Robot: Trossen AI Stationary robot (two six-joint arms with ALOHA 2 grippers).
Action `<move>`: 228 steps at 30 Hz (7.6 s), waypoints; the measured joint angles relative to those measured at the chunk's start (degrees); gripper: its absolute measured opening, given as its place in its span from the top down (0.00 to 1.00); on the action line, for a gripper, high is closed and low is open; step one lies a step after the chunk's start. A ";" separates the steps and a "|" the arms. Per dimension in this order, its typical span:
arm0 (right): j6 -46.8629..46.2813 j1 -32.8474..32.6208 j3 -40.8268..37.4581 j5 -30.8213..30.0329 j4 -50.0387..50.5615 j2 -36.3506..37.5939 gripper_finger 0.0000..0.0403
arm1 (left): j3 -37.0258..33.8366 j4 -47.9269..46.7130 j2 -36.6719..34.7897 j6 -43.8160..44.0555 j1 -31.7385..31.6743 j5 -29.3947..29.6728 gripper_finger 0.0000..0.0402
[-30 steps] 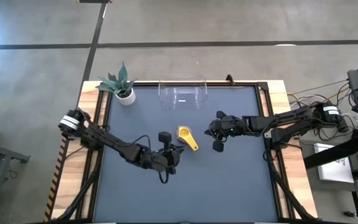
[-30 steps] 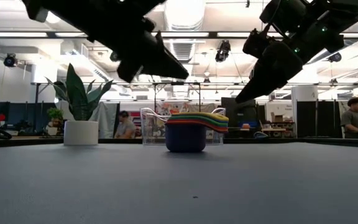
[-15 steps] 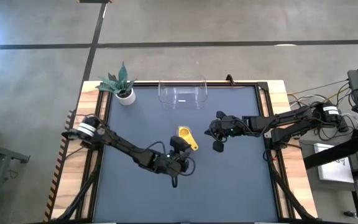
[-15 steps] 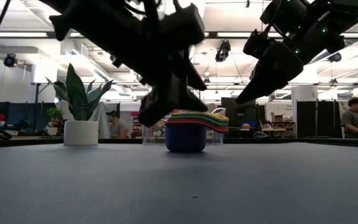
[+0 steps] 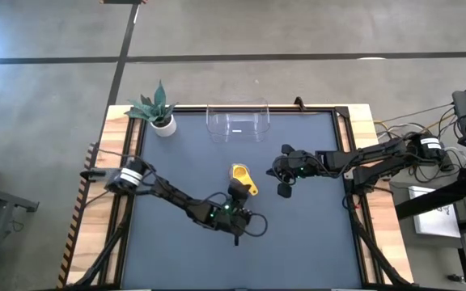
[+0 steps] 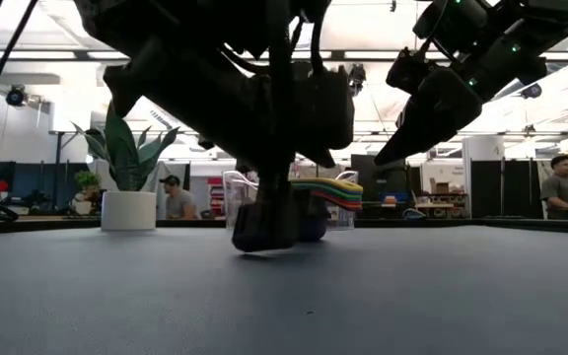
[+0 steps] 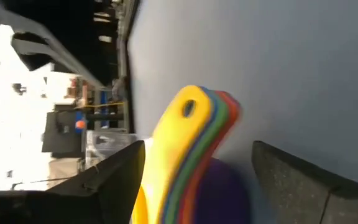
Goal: Nest measuring cups in basket
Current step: Put the nested measuring cups into the transparent bin
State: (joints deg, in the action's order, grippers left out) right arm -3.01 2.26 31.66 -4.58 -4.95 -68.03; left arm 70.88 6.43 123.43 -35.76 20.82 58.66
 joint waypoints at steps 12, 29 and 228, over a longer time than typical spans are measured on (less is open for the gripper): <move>0.00 0.00 -0.07 0.00 -0.04 0.00 0.98 | 0.17 3.33 1.36 0.35 -0.93 3.16 0.49; -0.17 0.00 -0.07 0.00 -0.07 0.00 0.98 | -0.12 3.92 1.34 0.85 -2.40 0.06 0.55; 31.76 35.76 67.25 24.11 40.32 -49.60 0.54 | -49.29 39.41 -56.14 20.25 -5.18 -3.79 0.58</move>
State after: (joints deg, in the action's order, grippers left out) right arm 28.75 38.02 98.91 19.53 35.37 -117.63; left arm 21.58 45.84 67.29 -15.51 15.64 54.87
